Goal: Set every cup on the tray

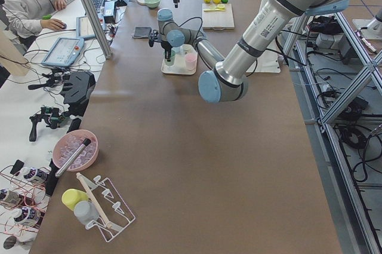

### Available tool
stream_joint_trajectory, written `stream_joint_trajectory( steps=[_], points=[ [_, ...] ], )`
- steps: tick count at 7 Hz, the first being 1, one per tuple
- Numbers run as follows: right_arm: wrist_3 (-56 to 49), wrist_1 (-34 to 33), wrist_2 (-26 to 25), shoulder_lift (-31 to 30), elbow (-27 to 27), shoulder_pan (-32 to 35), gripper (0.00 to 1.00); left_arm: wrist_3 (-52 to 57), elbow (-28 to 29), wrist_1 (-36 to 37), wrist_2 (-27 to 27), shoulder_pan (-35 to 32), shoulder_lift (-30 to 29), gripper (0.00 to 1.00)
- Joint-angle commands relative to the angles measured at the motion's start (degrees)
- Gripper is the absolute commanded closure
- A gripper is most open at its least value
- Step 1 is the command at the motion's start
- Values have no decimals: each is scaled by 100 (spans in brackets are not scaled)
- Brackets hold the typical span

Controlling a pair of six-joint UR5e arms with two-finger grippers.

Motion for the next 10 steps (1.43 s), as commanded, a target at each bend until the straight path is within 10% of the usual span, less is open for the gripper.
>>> stream_joint_trajectory(
  steps=[1,2,3,6,10],
  points=[
    [-6,3,-10,-15,2,-21,0,-66,292,-315,48,91,-73,100],
    [-6,3,-10,-6,2,-30,0,-83,293,-317,39,91,-73,15],
    [-15,-6,16,12,2,-30,0,-101,240,-317,39,91,-73,2],
    [-389,-41,52,30,2,345,0,431,-529,120,-580,-652,372,1],
    [-2761,-50,183,-909,-77,1443,0,3860,-1983,747,-655,-2539,2585,1]
  ],
)
